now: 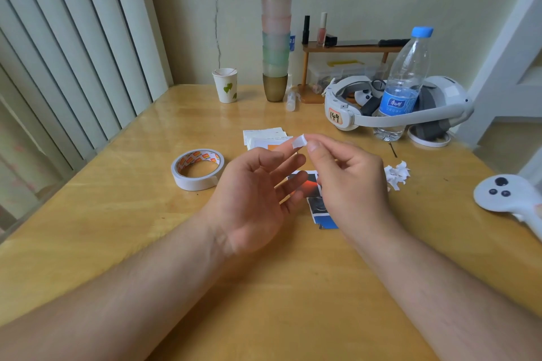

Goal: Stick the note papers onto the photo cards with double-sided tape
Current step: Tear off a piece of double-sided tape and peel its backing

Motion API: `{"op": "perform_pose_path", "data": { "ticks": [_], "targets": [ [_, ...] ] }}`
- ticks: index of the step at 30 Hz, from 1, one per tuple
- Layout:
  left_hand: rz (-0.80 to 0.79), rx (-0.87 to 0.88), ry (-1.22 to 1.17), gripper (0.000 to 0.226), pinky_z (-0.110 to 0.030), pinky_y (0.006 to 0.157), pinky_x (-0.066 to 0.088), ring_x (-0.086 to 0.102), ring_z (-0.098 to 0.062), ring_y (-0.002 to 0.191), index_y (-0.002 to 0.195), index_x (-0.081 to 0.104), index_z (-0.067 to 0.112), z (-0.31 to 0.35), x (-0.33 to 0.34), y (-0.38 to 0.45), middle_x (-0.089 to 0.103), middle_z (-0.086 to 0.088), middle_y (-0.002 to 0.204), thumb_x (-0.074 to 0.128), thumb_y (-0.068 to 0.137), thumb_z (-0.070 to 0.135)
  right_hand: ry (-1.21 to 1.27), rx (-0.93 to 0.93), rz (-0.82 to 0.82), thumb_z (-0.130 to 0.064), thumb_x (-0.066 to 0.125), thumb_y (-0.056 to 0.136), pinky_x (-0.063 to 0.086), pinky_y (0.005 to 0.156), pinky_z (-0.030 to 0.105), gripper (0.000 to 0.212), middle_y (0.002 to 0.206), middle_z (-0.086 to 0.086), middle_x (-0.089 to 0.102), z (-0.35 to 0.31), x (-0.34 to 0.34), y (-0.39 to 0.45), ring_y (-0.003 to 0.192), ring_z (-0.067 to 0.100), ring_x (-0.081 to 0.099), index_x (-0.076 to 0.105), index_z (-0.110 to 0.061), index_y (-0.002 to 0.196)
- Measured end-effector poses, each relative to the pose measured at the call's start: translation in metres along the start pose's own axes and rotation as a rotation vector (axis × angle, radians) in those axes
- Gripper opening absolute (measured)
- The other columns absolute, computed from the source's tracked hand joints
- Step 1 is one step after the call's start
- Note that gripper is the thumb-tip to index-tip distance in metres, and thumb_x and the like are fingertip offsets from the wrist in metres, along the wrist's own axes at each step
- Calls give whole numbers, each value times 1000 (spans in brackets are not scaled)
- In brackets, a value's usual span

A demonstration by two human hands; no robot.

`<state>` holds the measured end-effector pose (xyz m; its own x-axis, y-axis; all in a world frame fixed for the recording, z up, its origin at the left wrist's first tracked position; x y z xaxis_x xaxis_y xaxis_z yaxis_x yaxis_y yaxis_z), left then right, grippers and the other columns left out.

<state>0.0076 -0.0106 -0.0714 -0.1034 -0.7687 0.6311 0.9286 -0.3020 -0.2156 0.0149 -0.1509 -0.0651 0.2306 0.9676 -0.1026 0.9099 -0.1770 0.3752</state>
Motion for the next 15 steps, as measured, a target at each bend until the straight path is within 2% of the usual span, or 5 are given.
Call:
{"op": "perform_pose_path", "data": {
  "ticks": [4,5,8,12,15],
  "targets": [
    [-2,10,4,59,-31,82,51,64,-25,97,132,72,15,-1,2,-1,67,0,104,62,74,21,2,47,-20,-42,65,99,48,62,27,19,68,-19,61,1,-1,3,58,3,58,77,-55,93],
    [-11,11,-4,52,-31,80,52,63,-25,99,124,74,15,-1,2,-1,67,0,102,62,74,21,8,68,-18,-45,65,98,51,64,30,15,69,-18,64,1,-2,4,61,2,61,77,-53,102],
    [-27,21,-21,24,-31,76,54,62,-25,101,96,75,19,1,2,-2,67,-1,99,63,75,20,36,156,13,-53,65,95,53,64,29,35,80,-9,65,4,-6,11,69,4,61,73,-37,125],
    [-30,3,74,32,-33,83,47,63,-22,91,101,78,17,1,1,-2,63,-3,95,59,78,29,184,160,-45,-41,62,101,47,51,16,22,75,-2,62,-2,-10,13,56,6,53,78,-27,94],
    [-21,-5,121,33,-36,82,42,61,-20,82,92,82,18,0,1,-2,57,-2,88,53,87,33,175,131,-137,-38,68,97,49,56,18,18,80,7,61,-3,-9,12,65,10,56,81,-26,96]
  ]
}}
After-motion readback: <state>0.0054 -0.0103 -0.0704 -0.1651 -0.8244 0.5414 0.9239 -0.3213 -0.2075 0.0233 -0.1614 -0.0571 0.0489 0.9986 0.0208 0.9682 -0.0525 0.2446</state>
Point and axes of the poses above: each hand's wrist, its own y-axis towards the middle knuckle, its own x-axis out of the palm, z = x × y, the point moved 3 cm from there along y, towards the middle knuckle
